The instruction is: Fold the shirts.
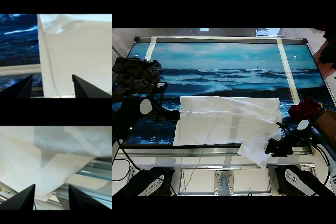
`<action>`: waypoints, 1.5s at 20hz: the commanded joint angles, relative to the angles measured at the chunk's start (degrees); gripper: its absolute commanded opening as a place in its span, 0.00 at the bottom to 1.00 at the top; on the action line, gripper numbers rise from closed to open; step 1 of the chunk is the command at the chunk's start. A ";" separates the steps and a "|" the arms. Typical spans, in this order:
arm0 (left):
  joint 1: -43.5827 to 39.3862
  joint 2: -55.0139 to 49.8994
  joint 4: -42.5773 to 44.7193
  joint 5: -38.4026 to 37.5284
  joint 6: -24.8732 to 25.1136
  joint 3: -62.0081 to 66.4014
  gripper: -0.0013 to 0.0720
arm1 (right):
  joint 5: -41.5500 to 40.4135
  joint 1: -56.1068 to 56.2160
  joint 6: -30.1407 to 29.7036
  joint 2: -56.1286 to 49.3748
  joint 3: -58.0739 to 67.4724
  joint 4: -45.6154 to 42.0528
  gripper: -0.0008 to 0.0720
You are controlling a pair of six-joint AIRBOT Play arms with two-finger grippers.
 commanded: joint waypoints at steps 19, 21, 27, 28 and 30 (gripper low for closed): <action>0.11 0.07 5.27 3.17 -1.05 -0.02 0.78 | -2.03 1.38 -5.14 -2.10 1.44 11.61 0.05; 0.85 0.04 15.15 4.52 -11.93 -0.04 0.78 | -1.33 1.38 -5.11 -1.03 5.18 11.61 0.05; 19.98 0.02 -1.73 1.88 -22.08 -5.51 0.78 | -1.64 1.38 -5.66 0.48 10.40 11.78 0.06; 22.75 0.02 -6.29 0.96 -20.04 -7.28 0.78 | -1.75 1.40 -6.67 0.48 10.40 11.69 0.06; 26.43 0.00 -14.75 -2.21 -13.88 -11.54 0.78 | -2.08 1.38 -6.95 0.48 10.43 11.69 0.05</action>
